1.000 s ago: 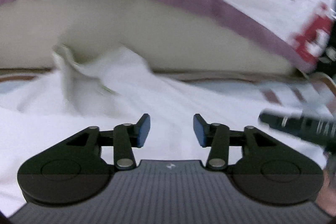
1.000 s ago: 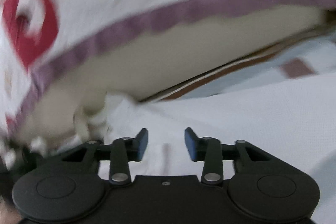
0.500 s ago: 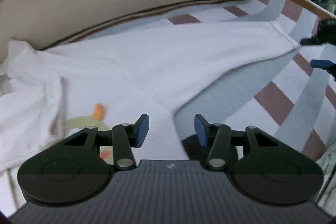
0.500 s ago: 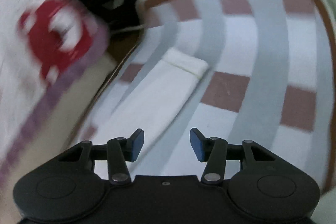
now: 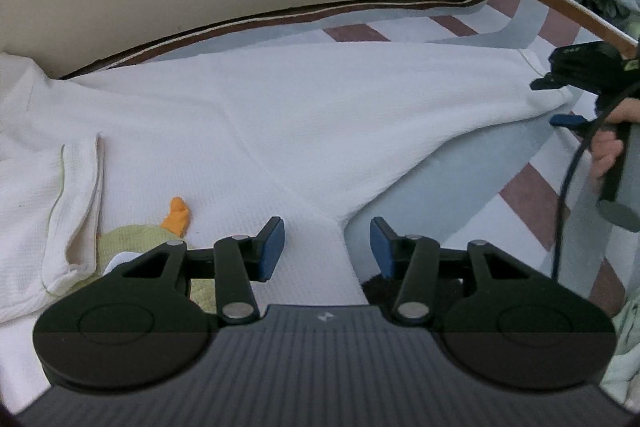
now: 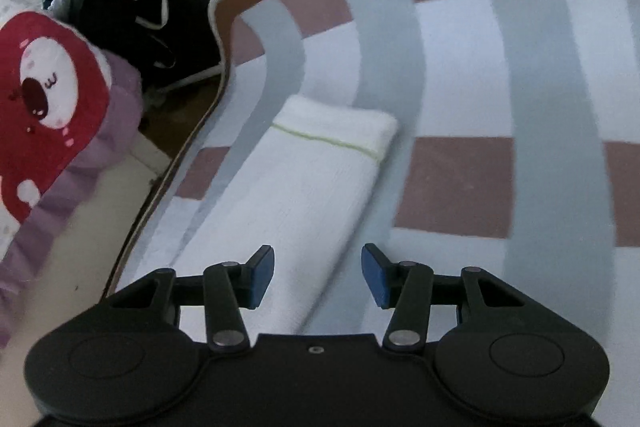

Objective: Fold clothes

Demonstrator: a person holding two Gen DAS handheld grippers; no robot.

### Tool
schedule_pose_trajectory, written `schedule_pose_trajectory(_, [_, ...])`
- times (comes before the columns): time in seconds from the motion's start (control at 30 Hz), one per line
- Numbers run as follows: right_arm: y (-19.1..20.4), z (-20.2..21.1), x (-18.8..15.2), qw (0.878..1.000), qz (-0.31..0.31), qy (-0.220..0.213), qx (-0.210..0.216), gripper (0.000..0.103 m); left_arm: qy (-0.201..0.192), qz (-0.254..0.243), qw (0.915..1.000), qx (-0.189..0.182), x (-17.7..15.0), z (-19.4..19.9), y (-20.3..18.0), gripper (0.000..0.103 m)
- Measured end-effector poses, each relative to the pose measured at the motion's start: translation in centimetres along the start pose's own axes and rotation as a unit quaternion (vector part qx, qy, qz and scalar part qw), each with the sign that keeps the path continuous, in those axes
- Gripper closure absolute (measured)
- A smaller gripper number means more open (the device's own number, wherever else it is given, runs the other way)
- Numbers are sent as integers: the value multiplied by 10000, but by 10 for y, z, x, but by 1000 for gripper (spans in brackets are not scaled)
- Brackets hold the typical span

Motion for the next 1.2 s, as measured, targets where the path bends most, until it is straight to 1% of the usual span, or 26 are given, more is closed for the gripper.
schedule_pose_trajectory(0.03, [4,-3,-1,9998,122,-79,98,72,0,79,10000,-48,0,1,2,56])
schedule_pose_trajectory(0.07, [10,-7,-4,9992,376,-14,147,96,0,158,9998,-96,0,1,4,56])
schedule_pose_trajectory(0.1, [16,-12,-7,9978,634,56,194,96,0,240,9996,-143,0,2,7,56])
schedule_pose_trajectory(0.17, [25,-8,-6,9964,792,-27,295,96,-28,442,9988,-216,2,8,14,56])
schedule_pose_trajectory(0.23, [35,-5,-4,9947,942,-114,397,96,-160,611,9975,-316,5,18,21,56])
schedule_pose_trajectory(0.27, [43,1,-1,9930,1012,-205,577,96,-258,722,9965,-342,7,23,27,56])
schedule_pose_trajectory(0.33, [67,17,4,9859,1284,-456,974,97,-366,1036,9936,-246,10,33,41,58])
schedule_pose_trajectory(0.37, [80,27,6,9808,1440,-584,1174,97,-404,1194,9918,-216,11,37,49,58])
schedule_pose_trajectory(0.43, [107,48,7,9712,1565,-718,1650,97,-520,1515,9869,-207,11,51,66,58])
schedule_pose_trajectory(0.5, [135,75,4,9589,1540,-805,2243,97,-676,1611,9845,-129,9,72,86,58])
schedule_pose_trajectory(0.53, [153,92,-1,9486,1559,-862,2615,97,-755,1641,9835,-76,7,83,97,58])
schedule_pose_trajectory(0.57, [173,110,-10,9361,1704,-881,2947,97,-834,1574,9840,52,5,96,112,58])
schedule_pose_trajectory(0.6, [192,122,-16,9254,1903,-895,3152,97,-910,1514,9841,176,3,108,126,58])
schedule_pose_trajectory(0.7, [256,173,-48,8790,2636,-1021,3840,97,-1086,1520,9815,417,0,143,166,56])
schedule_pose_trajectory(0.77, [290,199,-76,8554,2843,-956,4222,97,-1140,1618,9788,533,-5,162,194,56])
schedule_pose_trajectory(0.83, [322,226,-104,8299,3040,-886,4593,97,-1148,1689,9760,763,-11,176,219,56])
schedule_pose_trajectory(0.9, [346,238,-143,8100,3219,-656,4857,97,-1137,1753,9730,978,-20,184,239,56])
schedule_pose_trajectory(0.93, [357,242,-166,7977,3383,-525,4964,97,-1065,1842,9705,1136,-28,187,248,56])
schedule_pose_trajectory(1.0, [373,243,-211,7698,3909,-337,5035,97,-963,2075,9632,1408,-42,194,265,56])
schedule_pose_trajectory(1.1, [395,244,-277,7222,4673,-55,5099,97,-1056,2485,9539,1309,-61,201,283,56])
schedule_pose_trajectory(1.17, [395,238,-307,7064,4871,355,5124,97,-1047,2727,9480,1263,-69,200,295,56])
schedule_pose_trajectory(1.2, [392,234,-325,6948,5040,672,5087,97,-1074,2810,9462,1192,-67,199,298,56])
Point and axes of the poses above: each gripper's, at about its wrist camera, not at the fingertips, and z roughly against the way its jaws point, y to its left, x to its top, the point moved 10 cm from there along -z, roughly the way its jaws point, and after that the axes turned 14 degrees about z, right-handed, at the moved point
